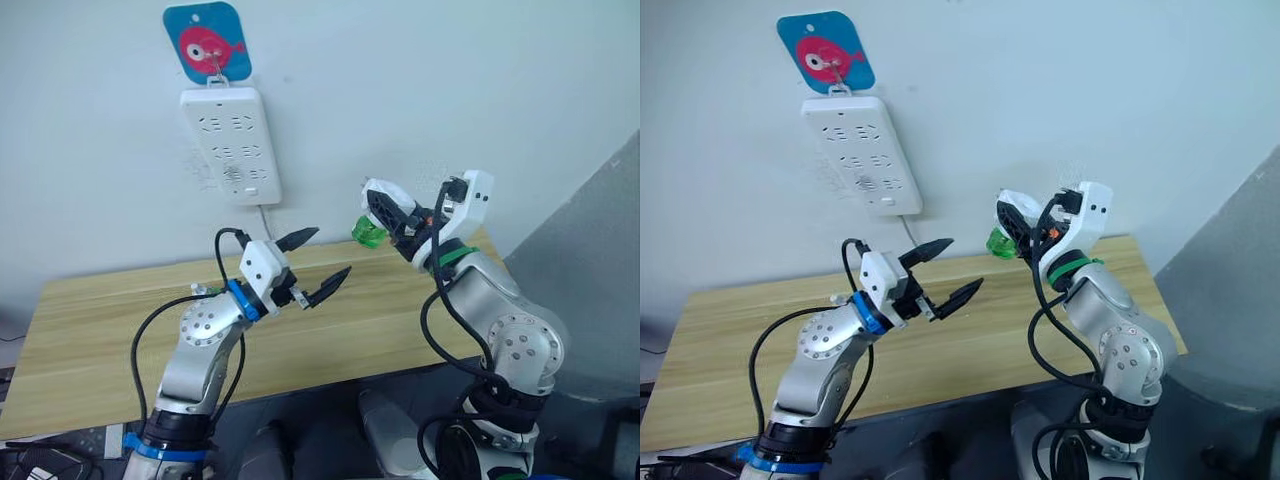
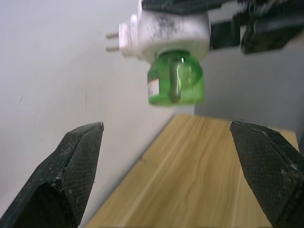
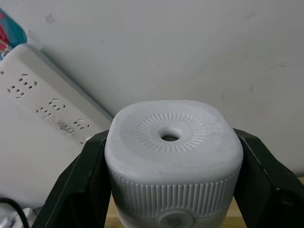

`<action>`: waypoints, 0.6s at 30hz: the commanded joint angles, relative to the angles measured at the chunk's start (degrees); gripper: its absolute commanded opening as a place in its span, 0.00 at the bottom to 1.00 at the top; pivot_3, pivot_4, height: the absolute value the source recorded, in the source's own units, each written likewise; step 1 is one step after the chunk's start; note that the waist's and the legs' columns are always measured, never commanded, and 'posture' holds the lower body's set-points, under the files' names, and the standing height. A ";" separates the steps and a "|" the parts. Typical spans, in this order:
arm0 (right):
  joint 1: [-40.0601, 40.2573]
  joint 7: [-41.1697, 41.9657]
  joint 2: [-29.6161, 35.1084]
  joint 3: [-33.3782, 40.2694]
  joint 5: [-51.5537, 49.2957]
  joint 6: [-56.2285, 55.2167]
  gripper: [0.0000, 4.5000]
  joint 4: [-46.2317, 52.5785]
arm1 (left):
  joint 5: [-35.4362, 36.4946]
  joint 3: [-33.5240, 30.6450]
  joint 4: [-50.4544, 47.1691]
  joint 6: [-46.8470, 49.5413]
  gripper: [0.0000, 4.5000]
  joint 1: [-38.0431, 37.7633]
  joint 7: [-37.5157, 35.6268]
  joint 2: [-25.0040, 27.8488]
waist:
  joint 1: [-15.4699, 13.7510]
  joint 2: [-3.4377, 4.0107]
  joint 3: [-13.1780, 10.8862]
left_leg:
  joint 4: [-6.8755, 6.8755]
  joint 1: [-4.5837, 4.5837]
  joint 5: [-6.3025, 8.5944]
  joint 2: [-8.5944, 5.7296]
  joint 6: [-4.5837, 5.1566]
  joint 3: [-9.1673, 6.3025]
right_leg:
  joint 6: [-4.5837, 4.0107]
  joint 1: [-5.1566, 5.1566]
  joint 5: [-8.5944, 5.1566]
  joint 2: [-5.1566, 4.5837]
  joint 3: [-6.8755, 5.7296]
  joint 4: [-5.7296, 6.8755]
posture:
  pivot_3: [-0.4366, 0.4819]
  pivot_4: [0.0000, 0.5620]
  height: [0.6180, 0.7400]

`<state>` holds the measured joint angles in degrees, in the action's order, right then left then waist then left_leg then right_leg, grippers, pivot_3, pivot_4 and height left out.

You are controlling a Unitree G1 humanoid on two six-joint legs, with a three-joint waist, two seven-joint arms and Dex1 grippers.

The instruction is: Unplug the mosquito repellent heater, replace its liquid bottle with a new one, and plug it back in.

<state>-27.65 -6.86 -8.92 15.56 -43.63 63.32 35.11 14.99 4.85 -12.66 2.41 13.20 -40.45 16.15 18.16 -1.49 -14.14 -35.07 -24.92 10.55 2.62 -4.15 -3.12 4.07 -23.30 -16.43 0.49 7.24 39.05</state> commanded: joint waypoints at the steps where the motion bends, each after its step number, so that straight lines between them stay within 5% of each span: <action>1: -1.01 -5.87 -7.90 1.77 -9.20 -2.03 0.66 1.57 | -1.37 1.44 -0.33 -3.57 1.00 1.41 1.11 -1.19 | 0.25 0.00 0.00 | 0.01 0.00 0.00 0.00 0.00 0.00 | 0.00 0.00 0.00 0.00 0.00 0.00 | 0.08 0.41 0.94; 18: -0.34 -21.16 0.08 -3.46 -30.06 -14.30 0.66 -2.21 | -2.28 2.84 3.73 -5.94 1.00 7.36 4.65 -4.79 | 1.28 0.00 0.00 | 0.02 0.00 0.00 0.00 0.01 0.02 | 0.16 0.00 -0.09 0.03 0.03 -0.02 | 0.05 0.40 0.94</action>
<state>-27.64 -27.81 -8.60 12.93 -71.49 51.01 31.30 11.65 7.96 -6.70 -3.16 20.63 -35.67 11.37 19.44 -1.48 -14.14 -35.05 -24.92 10.55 2.62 -4.14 -3.11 4.23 -23.30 -16.52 0.52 7.26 39.03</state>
